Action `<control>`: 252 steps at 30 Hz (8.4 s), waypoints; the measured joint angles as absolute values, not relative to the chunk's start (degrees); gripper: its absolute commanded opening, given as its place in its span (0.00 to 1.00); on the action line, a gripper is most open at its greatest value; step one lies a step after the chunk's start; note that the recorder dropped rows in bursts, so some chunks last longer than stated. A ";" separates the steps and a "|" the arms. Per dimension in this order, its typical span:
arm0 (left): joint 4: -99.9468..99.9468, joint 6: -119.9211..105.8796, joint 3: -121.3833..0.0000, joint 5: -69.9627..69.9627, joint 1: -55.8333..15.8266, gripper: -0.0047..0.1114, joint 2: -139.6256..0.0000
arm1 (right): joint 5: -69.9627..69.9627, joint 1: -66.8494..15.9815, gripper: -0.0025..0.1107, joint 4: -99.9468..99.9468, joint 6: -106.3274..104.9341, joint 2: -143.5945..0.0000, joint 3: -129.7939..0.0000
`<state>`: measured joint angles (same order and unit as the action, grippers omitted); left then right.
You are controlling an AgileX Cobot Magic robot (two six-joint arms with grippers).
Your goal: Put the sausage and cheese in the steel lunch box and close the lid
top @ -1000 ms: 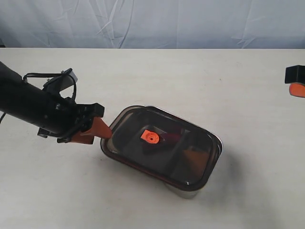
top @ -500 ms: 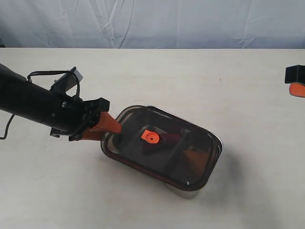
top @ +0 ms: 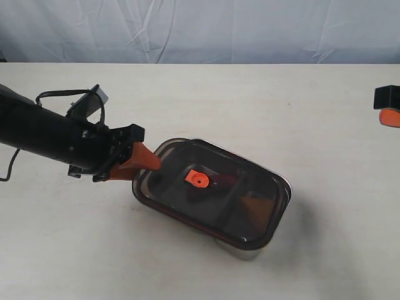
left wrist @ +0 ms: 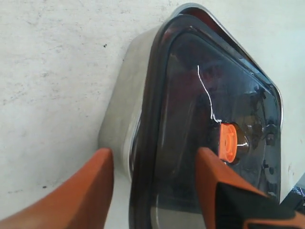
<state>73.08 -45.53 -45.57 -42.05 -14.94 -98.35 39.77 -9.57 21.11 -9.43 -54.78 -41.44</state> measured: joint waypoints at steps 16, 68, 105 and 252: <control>73.10 -46.69 -45.57 -39.73 -14.94 0.26 -98.35 | 39.77 -9.57 0.03 21.11 -9.43 -54.78 -41.44; 58.15 -39.04 -53.98 -42.43 -18.38 0.04 -96.99 | 39.77 -9.57 0.03 21.11 -10.01 -54.78 -41.44; 23.69 -10.54 -52.13 -45.70 -27.75 0.04 -91.71 | 39.87 -9.57 0.03 21.11 -10.15 -54.78 -41.44; 17.62 -1.52 -66.24 -38.16 -36.16 0.04 -106.72 | 28.30 -29.85 0.02 36.66 -23.55 -97.00 -46.09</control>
<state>17.62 -1.52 -66.24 -38.16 -36.16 -106.72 28.30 -29.85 36.66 -23.55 -97.00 -46.09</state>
